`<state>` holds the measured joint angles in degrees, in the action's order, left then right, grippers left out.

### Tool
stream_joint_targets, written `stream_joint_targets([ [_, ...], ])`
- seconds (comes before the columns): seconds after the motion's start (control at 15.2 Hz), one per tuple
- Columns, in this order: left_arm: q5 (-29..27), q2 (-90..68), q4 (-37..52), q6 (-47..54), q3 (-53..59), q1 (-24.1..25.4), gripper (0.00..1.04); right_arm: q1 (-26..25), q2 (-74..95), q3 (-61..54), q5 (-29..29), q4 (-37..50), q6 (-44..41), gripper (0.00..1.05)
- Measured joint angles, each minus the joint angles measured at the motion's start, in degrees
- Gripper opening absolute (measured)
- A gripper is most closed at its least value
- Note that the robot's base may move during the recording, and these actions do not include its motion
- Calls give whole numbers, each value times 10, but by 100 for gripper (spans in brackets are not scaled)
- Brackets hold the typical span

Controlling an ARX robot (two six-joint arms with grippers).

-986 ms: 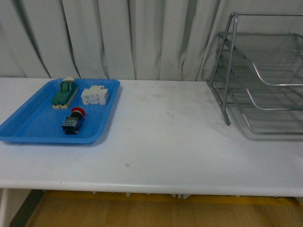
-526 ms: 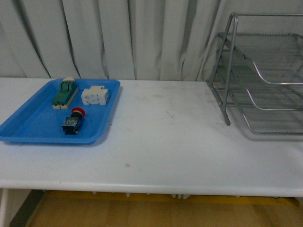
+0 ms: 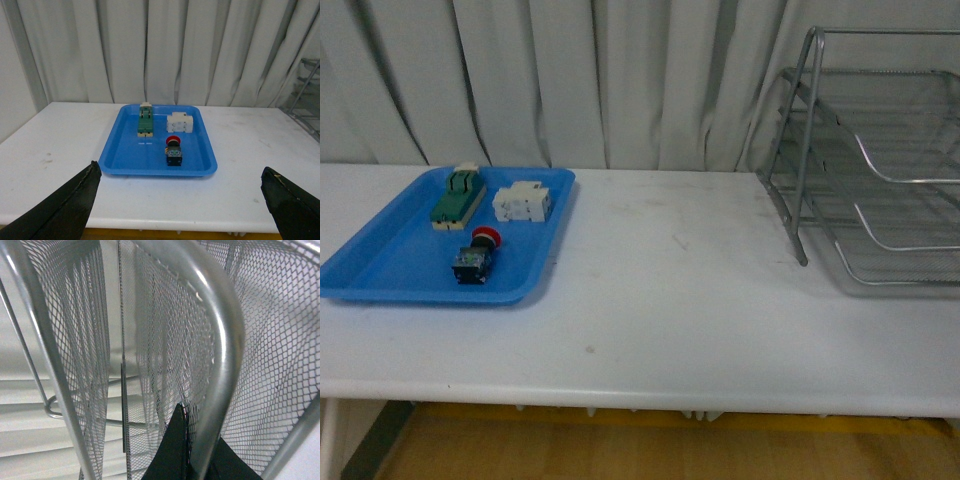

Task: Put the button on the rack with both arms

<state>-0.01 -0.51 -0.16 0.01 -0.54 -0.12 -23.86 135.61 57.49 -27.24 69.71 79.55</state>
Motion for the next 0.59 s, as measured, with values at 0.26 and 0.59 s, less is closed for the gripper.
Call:
stream_joint_targets([
  [0.26,0,0,0,0,0,0,98,-22,-17,-69,-16,41,5,3],
  [0.59,0,0,0,0,0,0,98,-59,-41,-154,-46,53,2,3],
])
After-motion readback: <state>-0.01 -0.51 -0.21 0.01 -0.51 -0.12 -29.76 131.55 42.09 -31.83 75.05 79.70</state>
